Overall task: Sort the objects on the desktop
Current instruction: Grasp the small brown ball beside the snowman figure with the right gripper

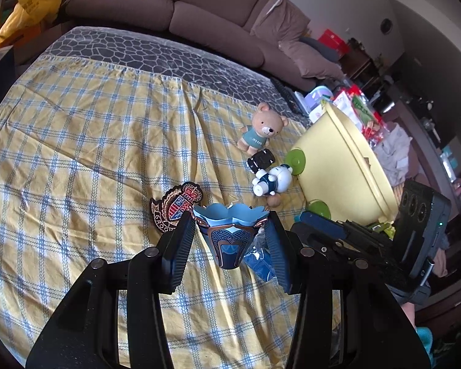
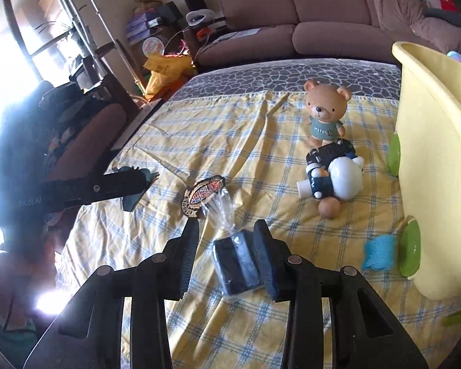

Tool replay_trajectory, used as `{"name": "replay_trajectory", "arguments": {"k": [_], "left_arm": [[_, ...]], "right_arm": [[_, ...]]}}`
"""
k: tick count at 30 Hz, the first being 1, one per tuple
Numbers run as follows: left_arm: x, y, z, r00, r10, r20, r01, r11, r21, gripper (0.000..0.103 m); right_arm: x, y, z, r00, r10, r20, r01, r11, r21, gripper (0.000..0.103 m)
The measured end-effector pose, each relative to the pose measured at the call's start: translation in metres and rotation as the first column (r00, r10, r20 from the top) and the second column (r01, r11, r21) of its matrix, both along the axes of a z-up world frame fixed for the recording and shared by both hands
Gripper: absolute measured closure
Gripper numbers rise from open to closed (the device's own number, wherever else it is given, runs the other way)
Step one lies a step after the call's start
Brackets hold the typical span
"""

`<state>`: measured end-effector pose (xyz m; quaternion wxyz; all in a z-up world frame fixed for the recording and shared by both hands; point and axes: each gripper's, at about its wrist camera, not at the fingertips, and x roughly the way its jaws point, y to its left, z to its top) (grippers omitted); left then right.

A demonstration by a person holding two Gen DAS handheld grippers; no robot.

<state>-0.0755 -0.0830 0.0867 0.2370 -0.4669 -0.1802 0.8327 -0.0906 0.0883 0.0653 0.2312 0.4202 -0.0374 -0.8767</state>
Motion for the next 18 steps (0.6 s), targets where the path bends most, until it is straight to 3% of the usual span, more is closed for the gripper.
{"name": "replay_trajectory", "arguments": {"k": [3,9,18], "left_arm": [[0.000,0.000,-0.001,1.000,0.001,0.004,-0.001,1.000,-0.002,0.059],[-0.002,-0.001,-0.003,1.000,0.004,0.009,-0.004,1.000,-0.002,0.059],[-0.007,-0.002,-0.007,1.000,0.005,0.017,-0.005,1.000,-0.013,0.059]], "right_arm": [[-0.015,0.005,-0.008,0.993,-0.116,-0.016,0.118,0.981,0.154,0.060],[-0.047,0.013,-0.042,0.985,-0.172,0.003,0.164,0.948,0.274,0.060],[-0.067,0.014,-0.061,0.980,-0.193,0.044,0.174,0.947,0.270,0.061]]}}
